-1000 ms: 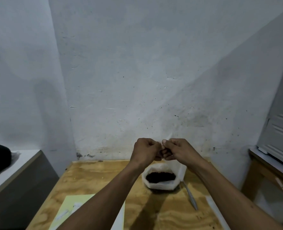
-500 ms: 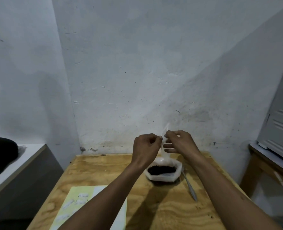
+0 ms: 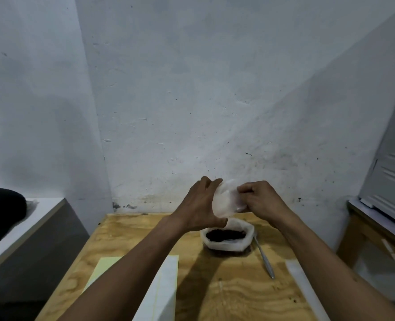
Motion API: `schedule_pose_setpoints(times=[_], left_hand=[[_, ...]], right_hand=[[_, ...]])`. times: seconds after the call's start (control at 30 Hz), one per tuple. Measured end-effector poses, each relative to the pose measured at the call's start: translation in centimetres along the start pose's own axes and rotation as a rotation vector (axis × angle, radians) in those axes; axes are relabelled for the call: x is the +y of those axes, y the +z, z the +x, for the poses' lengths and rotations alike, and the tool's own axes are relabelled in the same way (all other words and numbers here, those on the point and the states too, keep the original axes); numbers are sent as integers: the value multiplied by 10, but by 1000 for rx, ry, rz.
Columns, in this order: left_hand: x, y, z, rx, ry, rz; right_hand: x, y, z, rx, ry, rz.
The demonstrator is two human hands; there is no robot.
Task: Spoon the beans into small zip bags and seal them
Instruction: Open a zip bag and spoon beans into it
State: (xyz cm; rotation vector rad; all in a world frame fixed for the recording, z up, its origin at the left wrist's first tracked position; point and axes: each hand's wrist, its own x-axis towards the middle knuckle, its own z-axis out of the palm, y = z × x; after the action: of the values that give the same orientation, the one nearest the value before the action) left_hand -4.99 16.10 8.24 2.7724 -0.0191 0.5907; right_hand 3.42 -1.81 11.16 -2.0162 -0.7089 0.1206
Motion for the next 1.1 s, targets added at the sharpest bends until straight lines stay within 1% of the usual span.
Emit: schedule_pose_setpoints(times=[0.1, 0.17, 0.2, 0.23, 0.3, 0.33, 0.37, 0.6, 0.73, 0.8, 0.9, 0.97, 1.03, 1.1], left_hand=[[-2, 1, -1, 32, 22, 102], [-7, 1, -2, 44, 54, 172], [-8, 2, -3, 46, 75, 197], [-8, 3, -4, 48, 91, 207], [-4, 5, -5, 62, 114, 192], [-1, 6, -6, 66, 123, 177], [1, 8, -7, 67, 124, 159], [0, 7, -12, 55, 82, 65], [-2, 7, -13, 45, 61, 94], [-2, 9, -14, 44, 41, 116], [-3, 14, -15, 42, -10, 142], [-4, 16, -16, 34, -31, 156], [-5, 19, -17, 33, -51, 161], [-5, 22, -16, 35, -74, 163]], right_hand=[[0, 1, -4, 120, -55, -110], [0, -2, -5, 210, -109, -91], [0, -4, -5, 201, -131, -63], [-1, -6, -5, 147, -139, -11], [-6, -8, -6, -59, -97, 90], [-8, -9, -6, -156, -82, 107], [-8, -9, -6, -215, -79, 96], [-3, -2, 3, -292, -30, 20], [-2, 2, 2, -298, -34, 27], [2, 5, 4, -250, -48, 9], [11, 4, 5, -83, -51, 4], [19, -3, 3, -6, -22, 37], [33, -10, 2, 56, 13, -31], [52, -16, 1, 89, 81, -175]])
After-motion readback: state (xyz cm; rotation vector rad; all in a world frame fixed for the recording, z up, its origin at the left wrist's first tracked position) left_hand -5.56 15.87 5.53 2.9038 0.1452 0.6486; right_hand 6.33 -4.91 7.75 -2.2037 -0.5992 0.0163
